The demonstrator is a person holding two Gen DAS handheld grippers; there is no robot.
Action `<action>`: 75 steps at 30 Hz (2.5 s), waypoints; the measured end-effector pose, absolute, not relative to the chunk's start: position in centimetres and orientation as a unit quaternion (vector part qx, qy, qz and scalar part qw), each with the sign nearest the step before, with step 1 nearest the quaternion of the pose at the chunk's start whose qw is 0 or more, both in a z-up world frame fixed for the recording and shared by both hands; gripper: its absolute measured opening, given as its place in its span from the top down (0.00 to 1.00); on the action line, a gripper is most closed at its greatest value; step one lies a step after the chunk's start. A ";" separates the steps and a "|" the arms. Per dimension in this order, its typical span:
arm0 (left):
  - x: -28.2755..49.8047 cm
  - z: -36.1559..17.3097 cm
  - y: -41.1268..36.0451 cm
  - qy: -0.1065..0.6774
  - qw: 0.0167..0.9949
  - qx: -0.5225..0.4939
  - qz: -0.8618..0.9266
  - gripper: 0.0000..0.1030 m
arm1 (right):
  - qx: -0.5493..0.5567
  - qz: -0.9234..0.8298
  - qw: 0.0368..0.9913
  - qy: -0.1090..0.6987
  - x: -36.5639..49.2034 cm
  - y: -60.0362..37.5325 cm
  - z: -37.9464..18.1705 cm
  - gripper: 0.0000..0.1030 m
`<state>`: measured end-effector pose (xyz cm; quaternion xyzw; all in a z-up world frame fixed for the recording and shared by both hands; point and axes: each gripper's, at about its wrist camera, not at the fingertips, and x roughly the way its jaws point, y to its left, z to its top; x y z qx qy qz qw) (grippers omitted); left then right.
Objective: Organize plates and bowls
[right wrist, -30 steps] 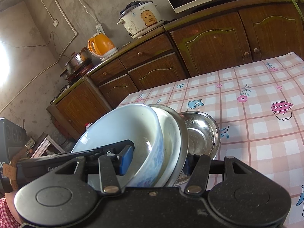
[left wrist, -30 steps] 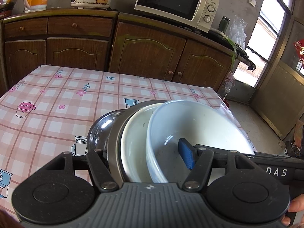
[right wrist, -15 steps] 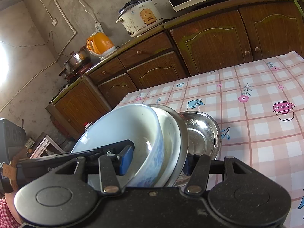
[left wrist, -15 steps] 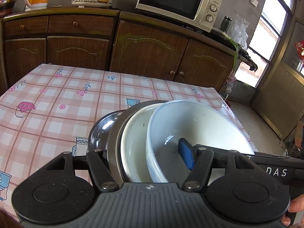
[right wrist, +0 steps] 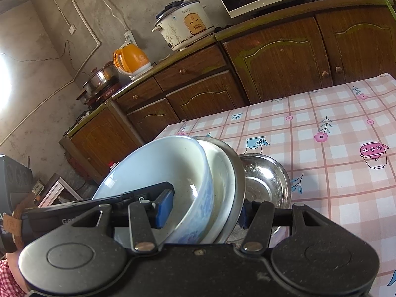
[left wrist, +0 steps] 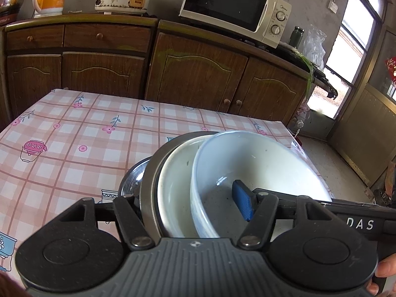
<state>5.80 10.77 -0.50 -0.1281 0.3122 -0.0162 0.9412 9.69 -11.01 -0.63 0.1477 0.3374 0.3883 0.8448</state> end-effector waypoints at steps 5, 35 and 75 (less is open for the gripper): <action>6.1 -0.2 11.1 0.309 0.942 -0.129 -0.017 0.37 | 0.146 0.387 0.847 0.334 9.3 -11.2 -0.3 0.37; 7.6 -1.9 12.6 0.330 0.934 -0.135 -0.016 0.37 | 0.139 0.378 0.839 0.367 10.5 -9.5 -0.8 0.37; 11.1 -4.9 14.0 0.361 0.921 -0.144 -0.010 0.37 | 0.138 0.365 0.827 0.406 14.5 -7.3 -4.2 0.37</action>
